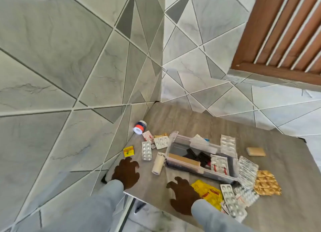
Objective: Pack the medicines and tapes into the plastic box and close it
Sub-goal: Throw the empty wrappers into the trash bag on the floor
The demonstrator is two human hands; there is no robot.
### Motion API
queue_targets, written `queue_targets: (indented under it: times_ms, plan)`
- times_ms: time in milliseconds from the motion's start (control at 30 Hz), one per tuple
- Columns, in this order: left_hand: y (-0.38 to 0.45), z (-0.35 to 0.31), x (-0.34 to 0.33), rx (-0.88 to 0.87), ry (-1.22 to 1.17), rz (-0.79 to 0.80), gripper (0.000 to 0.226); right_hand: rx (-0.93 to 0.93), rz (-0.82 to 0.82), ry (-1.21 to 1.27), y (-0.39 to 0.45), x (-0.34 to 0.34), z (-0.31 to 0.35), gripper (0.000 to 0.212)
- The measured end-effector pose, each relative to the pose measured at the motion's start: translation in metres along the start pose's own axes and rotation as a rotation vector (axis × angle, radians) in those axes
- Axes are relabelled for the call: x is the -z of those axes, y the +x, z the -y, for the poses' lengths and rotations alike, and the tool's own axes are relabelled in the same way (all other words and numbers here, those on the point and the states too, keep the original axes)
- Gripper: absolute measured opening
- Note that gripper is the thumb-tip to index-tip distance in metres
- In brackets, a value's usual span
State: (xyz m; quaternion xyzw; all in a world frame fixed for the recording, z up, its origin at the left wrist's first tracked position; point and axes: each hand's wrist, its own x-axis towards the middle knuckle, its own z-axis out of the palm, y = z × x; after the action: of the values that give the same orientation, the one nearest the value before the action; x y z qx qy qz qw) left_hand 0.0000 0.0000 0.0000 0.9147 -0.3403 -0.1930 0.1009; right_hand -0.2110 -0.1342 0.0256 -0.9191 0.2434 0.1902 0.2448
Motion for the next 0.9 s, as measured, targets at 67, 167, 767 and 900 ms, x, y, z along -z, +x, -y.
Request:
queue_targets:
  times_ms: [67, 167, 767, 900]
  plan:
    - [0.021, 0.014, -0.001, 0.036, -0.005, 0.057, 0.035, -0.056, 0.031, 0.031, 0.021, -0.004, 0.008, 0.052]
    - [0.045, 0.022, -0.001, 0.036, 0.016, 0.114, 0.035, -0.131, 0.087, 0.018, 0.040, -0.007, 0.015, 0.046]
    - [0.103, 0.043, -0.002, -0.147, 0.304, 0.018, 0.045, -0.298, -0.159, 0.111, 0.069, -0.010, 0.017, 0.037]
    - [0.103, 0.034, 0.003, -0.172, 0.425, -0.036, 0.046, -0.263, -0.282, 0.153, 0.059, -0.005, 0.015, 0.036]
